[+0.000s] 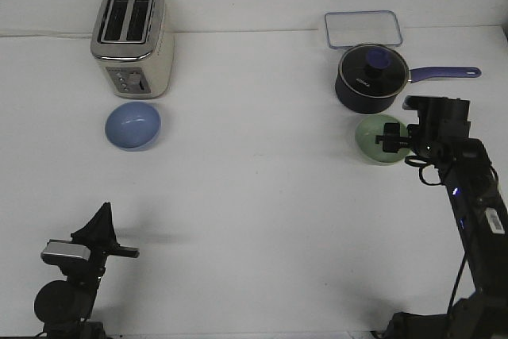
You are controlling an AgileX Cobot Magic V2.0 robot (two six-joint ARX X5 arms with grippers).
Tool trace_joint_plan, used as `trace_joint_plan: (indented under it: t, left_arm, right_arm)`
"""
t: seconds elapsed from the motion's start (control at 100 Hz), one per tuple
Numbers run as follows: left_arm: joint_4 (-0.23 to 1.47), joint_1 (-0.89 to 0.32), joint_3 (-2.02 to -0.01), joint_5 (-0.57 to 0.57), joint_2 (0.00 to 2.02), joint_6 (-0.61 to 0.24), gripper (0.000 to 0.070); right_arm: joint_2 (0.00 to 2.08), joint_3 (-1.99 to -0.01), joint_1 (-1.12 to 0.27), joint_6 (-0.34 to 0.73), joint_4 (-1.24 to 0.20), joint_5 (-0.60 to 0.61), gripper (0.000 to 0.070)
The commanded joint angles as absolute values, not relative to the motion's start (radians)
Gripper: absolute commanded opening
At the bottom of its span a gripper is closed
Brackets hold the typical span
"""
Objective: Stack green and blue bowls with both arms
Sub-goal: 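Reach the right gripper forward to the rim of the pale green bowl, then grasp the green bowl rim and carry it toward the table center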
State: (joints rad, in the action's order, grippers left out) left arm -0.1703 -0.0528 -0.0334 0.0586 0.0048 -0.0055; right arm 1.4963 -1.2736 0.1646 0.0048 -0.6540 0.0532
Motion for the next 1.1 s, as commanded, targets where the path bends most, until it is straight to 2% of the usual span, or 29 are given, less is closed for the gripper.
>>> trace_joint_plan:
  t: [0.0, 0.28, 0.35, 0.53, 0.62, 0.81, 1.09]
  left_arm:
    - [-0.181, -0.052, -0.014, 0.061, 0.003, 0.007, 0.0012]
    - [-0.181, -0.052, -0.014, 0.061, 0.003, 0.007, 0.0012]
    - [-0.181, -0.052, -0.014, 0.061, 0.003, 0.008, 0.0012]
    - [-0.181, -0.052, -0.014, 0.061, 0.003, 0.007, 0.0012]
    - [-0.181, -0.052, -0.014, 0.061, 0.003, 0.007, 0.0012]
    - [-0.181, -0.052, -0.014, 0.061, 0.003, 0.007, 0.0012]
    - [-0.181, -0.052, -0.014, 0.061, 0.003, 0.007, 0.0012]
  right_arm:
    - [1.550, -1.304, 0.180, -0.021, -0.633, 0.053, 0.0469]
    - [1.698, -1.311, 0.234, -0.030, -0.577, 0.065, 0.0466]
    - [1.726, -1.311, 0.242, -0.030, -0.574, 0.081, 0.0434]
    - [1.776, -1.311, 0.249, -0.030, -0.575, 0.090, 0.0214]
    - [1.782, -1.311, 0.249, -0.029, -0.574, 0.091, 0.0002]
    - [1.774, -1.314, 0.249, -0.004, -0.581, 0.113, 0.0000]
    - [1.627, -1.326, 0.215, 0.031, -0.662, 0.252, 0.0000]
